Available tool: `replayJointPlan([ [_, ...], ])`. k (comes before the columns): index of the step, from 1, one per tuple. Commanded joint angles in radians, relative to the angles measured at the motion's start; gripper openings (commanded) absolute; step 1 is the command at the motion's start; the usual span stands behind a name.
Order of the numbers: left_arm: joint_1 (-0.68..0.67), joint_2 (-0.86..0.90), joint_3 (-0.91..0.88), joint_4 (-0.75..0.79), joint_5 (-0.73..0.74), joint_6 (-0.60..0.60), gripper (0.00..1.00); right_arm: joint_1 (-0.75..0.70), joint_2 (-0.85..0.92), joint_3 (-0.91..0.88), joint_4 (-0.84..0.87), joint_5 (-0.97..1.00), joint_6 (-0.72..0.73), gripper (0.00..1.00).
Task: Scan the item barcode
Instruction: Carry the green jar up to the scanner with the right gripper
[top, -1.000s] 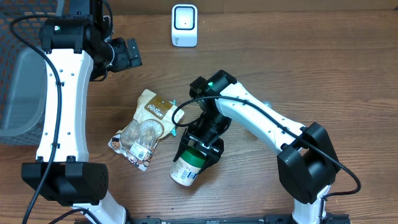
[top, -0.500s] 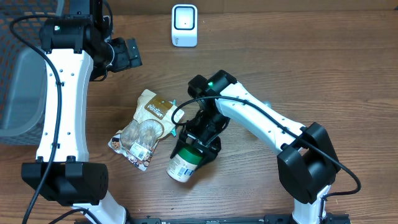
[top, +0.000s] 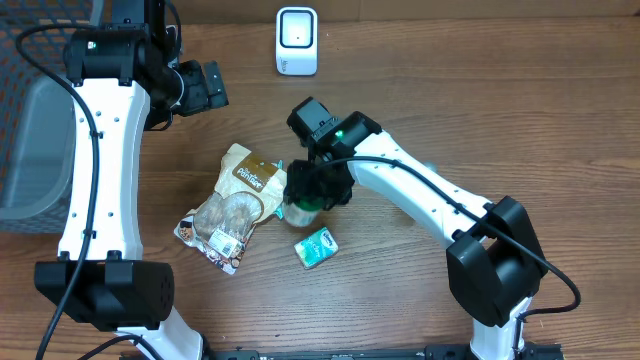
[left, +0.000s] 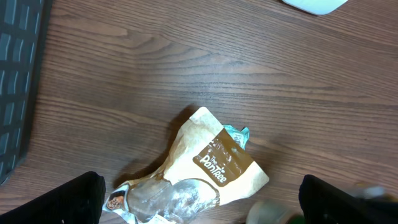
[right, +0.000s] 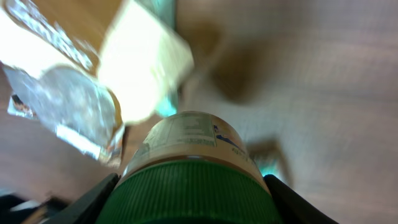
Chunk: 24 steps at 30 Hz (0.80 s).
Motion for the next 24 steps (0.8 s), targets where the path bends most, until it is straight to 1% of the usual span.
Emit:
replayJointPlan([
  [1, 0.0, 0.0, 0.002, 0.0, 0.006, -0.007, 1.0, -0.021, -0.043, 0.085, 0.034, 0.08, -0.138, 0.33],
  [3, 0.0, 0.0, 0.002, 0.0, 0.006, -0.007, 1.0, -0.036, -0.043, 0.144, 0.034, 0.084, -0.138, 0.27],
  [5, 0.0, 0.0, 0.002, 0.0, 0.006, -0.006, 1.0, -0.057, -0.043, 0.216, 0.029, 0.09, -0.138, 0.23],
  [11, 0.0, 0.0, 0.002, 0.0, 0.006, -0.007, 1.0, -0.113, -0.043, 0.428, -0.025, 0.09, -0.138, 0.22],
  [15, 0.0, 0.0, 0.002, 0.0, 0.006, -0.007, 1.0, -0.124, -0.042, 0.451, 0.081, 0.116, -0.145, 0.22],
  [18, 0.0, 0.0, 0.002, 0.0, 0.006, -0.007, 1.0, -0.124, -0.021, 0.451, 0.182, 0.201, -0.185, 0.22],
  [24, 0.0, 0.0, 0.002, 0.0, 0.006, -0.006, 1.0, -0.124, 0.069, 0.45, 0.343, 0.353, -0.187, 0.22],
])
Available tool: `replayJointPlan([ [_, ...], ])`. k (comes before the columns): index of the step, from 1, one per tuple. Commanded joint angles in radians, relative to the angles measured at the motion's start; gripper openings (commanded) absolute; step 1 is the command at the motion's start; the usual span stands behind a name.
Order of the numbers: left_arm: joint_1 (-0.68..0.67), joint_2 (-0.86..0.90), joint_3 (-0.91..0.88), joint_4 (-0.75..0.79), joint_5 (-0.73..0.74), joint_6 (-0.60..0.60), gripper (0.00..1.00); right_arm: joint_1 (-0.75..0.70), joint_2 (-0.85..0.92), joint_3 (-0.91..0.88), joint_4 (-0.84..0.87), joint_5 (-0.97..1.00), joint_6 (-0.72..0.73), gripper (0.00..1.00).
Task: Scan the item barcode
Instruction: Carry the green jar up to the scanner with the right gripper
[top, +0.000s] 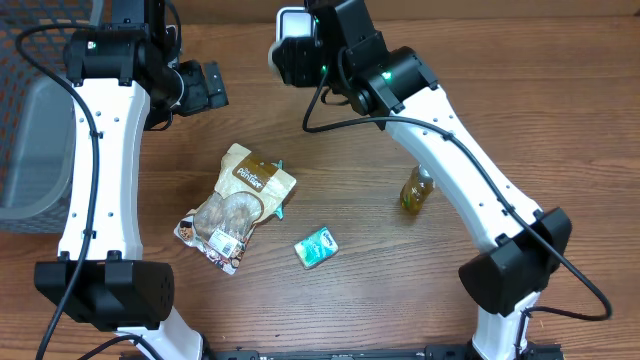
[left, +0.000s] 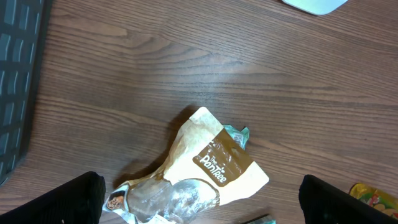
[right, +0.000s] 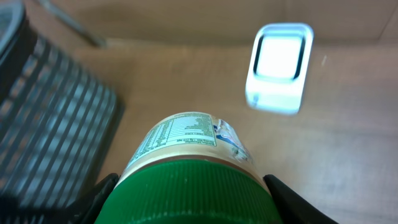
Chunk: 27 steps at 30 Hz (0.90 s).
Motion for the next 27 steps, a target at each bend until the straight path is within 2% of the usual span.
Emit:
replayJointPlan([
  [1, 0.0, 0.0, 0.002, 0.0, 0.006, -0.006, 1.0, 0.0, 0.074, 0.026, 0.075, 0.12, -0.016, 0.22],
  [7, 0.0, 0.0, 0.002, 0.0, 0.006, -0.007, 1.0, -0.017, 0.21, 0.023, 0.314, 0.153, -0.095, 0.22],
  [13, 0.0, 0.0, 0.002, 0.0, 0.006, -0.007, 1.0, -0.039, 0.336, 0.023, 0.56, 0.22, -0.097, 0.21],
  [27, 0.0, 0.0, 0.002, 0.0, 0.006, -0.007, 1.0, -0.089, 0.522, 0.023, 1.036, 0.218, -0.097, 0.17],
])
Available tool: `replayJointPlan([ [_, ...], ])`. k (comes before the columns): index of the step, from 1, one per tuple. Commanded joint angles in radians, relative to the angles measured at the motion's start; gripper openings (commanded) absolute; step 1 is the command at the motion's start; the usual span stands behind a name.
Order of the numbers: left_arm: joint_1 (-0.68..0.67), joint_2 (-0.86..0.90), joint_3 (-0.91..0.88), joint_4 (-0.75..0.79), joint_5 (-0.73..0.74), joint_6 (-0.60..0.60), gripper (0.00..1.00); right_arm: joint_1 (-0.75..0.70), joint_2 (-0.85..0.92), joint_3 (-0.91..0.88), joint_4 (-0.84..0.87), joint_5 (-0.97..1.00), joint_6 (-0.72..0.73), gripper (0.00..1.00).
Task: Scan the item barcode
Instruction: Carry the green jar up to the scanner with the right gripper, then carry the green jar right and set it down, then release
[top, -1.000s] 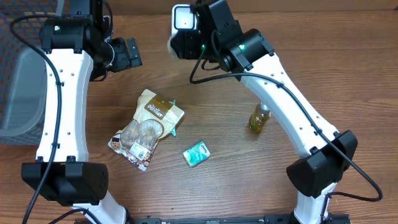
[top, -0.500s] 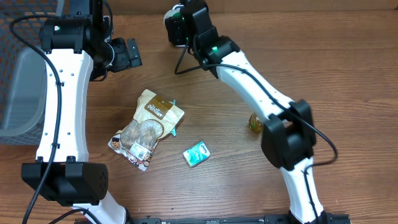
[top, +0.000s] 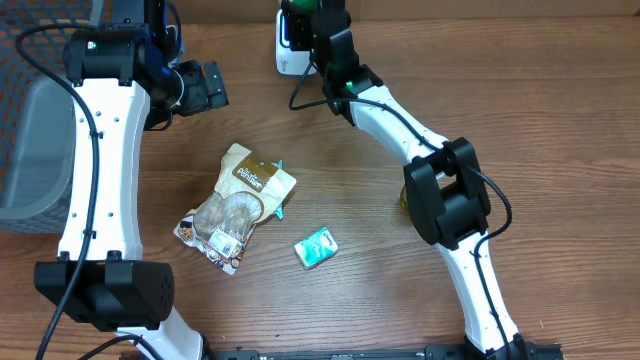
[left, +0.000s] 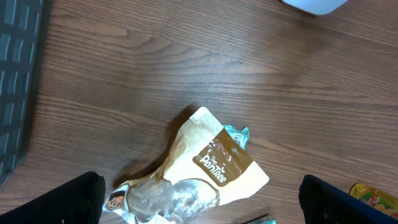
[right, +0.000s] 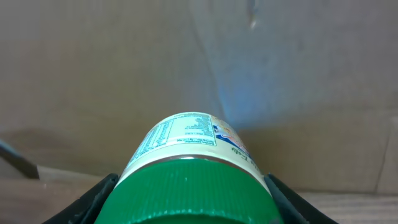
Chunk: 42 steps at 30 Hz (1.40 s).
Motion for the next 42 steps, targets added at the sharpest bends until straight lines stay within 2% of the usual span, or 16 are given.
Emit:
replayJointPlan([
  [1, 0.0, 0.0, 0.002, 0.0, 0.006, -0.006, 1.0, 0.0, 0.039, 0.021, 0.076, 0.012, -0.008, 0.16],
  [15, 0.0, 0.0, 0.002, 0.0, 0.006, -0.007, 1.0, -0.002, 0.105, 0.022, 0.195, 0.012, -0.008, 0.15],
  [19, 0.0, 0.0, 0.002, 0.0, 0.006, -0.007, 1.0, 0.001, 0.039, 0.022, 0.209, 0.013, -0.041, 0.14],
  [23, 0.0, 0.0, 0.002, 0.0, 0.006, -0.007, 1.0, -0.002, -0.091, 0.022, 0.135, 0.013, -0.053, 0.15],
  [27, 0.0, 0.0, 0.002, 0.0, 0.006, -0.007, 1.0, -0.026, -0.252, 0.022, -0.039, 0.013, -0.053, 0.15],
  [34, 0.0, 0.0, 0.002, 0.0, 0.006, -0.007, 1.0, -0.143, -0.522, 0.022, -0.644, 0.013, -0.052, 0.16],
  [36, 0.0, 0.0, 0.002, 0.0, 0.006, -0.007, 1.0, -0.19, -0.56, 0.022, -0.804, 0.013, -0.052, 0.2],
  [42, 0.0, 0.0, 0.002, 0.0, 0.006, -0.007, 1.0, -0.369, -0.56, 0.02, -1.262, 0.012, -0.049, 0.2],
])
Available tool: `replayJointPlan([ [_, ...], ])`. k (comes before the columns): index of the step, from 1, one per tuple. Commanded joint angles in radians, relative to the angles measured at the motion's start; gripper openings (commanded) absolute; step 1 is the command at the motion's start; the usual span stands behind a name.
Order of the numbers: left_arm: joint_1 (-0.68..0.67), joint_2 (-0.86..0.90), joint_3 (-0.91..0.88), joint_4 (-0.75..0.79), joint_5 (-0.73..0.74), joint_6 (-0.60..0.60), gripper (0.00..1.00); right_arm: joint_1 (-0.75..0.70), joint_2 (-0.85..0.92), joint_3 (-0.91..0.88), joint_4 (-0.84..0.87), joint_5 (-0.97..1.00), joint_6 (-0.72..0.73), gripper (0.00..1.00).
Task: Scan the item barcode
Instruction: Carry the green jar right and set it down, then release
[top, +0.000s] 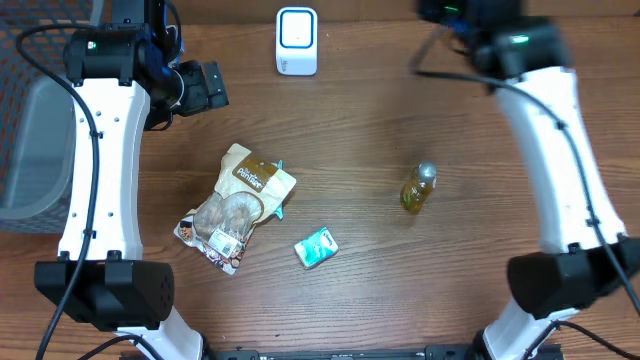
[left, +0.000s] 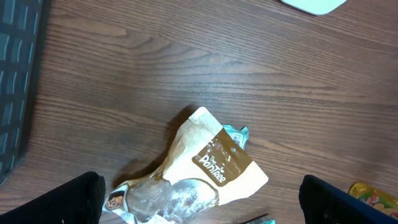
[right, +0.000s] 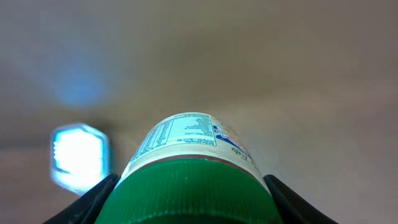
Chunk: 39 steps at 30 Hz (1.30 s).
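Observation:
A jar with a green lid and pale label (right: 189, 146) fills the right wrist view, and my right gripper (right: 193, 202) is shut on it, its dark fingers (right: 93, 198) pressing either side of the lid. That gripper (top: 447, 12) is high at the table's back right. The white scanner (top: 297, 40) stands at the back centre and shows as a blurred bright patch (right: 79, 155) left of the jar. My left gripper (top: 208, 88) hangs open at the back left, above a tan snack bag (left: 208, 165).
The snack bag (top: 238, 205) lies left of centre, a teal packet (top: 316, 247) in front of it, and a small yellow bottle (top: 417, 188) lies right of centre. A grey mesh basket (top: 30, 140) stands at the far left edge.
My right gripper, still shut on the jar, has moved from right beside the scanner at the back centre to the back right. The left arm and the table items are unchanged.
At first my right gripper was shut on the jar low over the table beside the snack bag. Then it was raised near the scanner, then close up against it facing the back wall. Now it holds the jar off to the right of the scanner.

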Motion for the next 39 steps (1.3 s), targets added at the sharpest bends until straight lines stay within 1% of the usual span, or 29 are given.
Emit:
replayJointPlan([
  [1, 0.0, 0.0, 0.002, 0.0, 0.003, -0.006, 1.0, -0.086, 0.066, -0.018, -0.162, 0.006, 0.0, 0.2],
  [5, 0.0, 0.0, 0.002, 0.0, 0.003, -0.006, 1.0, -0.172, 0.101, -0.057, -0.335, -0.045, 0.0, 0.2],
  [8, 0.0, 0.0, 0.002, 0.0, 0.003, -0.006, 1.0, -0.221, 0.126, -0.117, -0.383, -0.133, 0.0, 0.2],
  [11, 0.0, 0.0, 0.002, 0.0, 0.003, -0.006, 1.0, -0.249, 0.135, -0.209, -0.355, -0.153, 0.0, 0.21],
  [12, 0.0, 0.0, 0.002, 0.0, 0.003, -0.006, 0.99, -0.255, 0.135, -0.243, -0.332, -0.153, 0.0, 0.24],
  [15, 0.0, 0.0, 0.002, 0.0, 0.003, -0.006, 1.0, -0.263, 0.135, -0.333, -0.262, -0.153, 0.0, 0.28],
  [17, 0.0, 0.0, 0.002, 0.0, 0.003, -0.006, 1.0, -0.263, 0.135, -0.383, -0.221, -0.153, 0.0, 0.32],
  [22, 0.0, 0.0, 0.002, 0.0, 0.003, -0.006, 1.0, -0.263, 0.135, -0.462, -0.143, -0.153, 0.0, 0.35],
  [23, 0.0, 0.0, 0.002, 0.0, 0.003, -0.006, 1.0, -0.263, 0.135, -0.473, -0.132, -0.153, 0.0, 0.39],
  [25, 0.0, 0.0, 0.002, 0.0, 0.003, -0.006, 1.0, -0.263, 0.135, -0.488, -0.117, -0.153, 0.0, 0.51],
  [27, 0.0, 0.0, 0.002, 0.0, 0.003, -0.006, 1.0, -0.263, 0.135, -0.497, -0.112, -0.153, 0.0, 0.58],
  [29, 0.0, 0.0, 0.002, 0.0, 0.003, -0.006, 1.0, -0.263, 0.135, -0.499, -0.112, -0.153, 0.0, 0.72],
  [31, 0.0, 0.0, 0.002, 0.0, 0.003, -0.006, 1.0, -0.263, 0.135, -0.499, -0.112, -0.153, 0.0, 0.83],
  [33, 0.0, 0.0, 0.002, 0.0, 0.003, -0.006, 0.99, -0.263, 0.135, -0.499, -0.112, -0.153, 0.0, 0.88],
  [34, 0.0, 0.0, 0.002, 0.0, 0.003, -0.006, 1.0, -0.263, 0.135, -0.499, -0.113, -0.153, 0.0, 0.89],
  [36, 0.0, 0.0, 0.002, 0.0, 0.003, -0.006, 1.0, -0.263, 0.135, -0.499, -0.114, -0.153, 0.0, 0.89],
  [39, 0.0, 0.0, 0.002, 0.0, 0.003, -0.006, 1.0, -0.263, 0.134, -0.489, -0.112, -0.155, 0.0, 0.86],
])
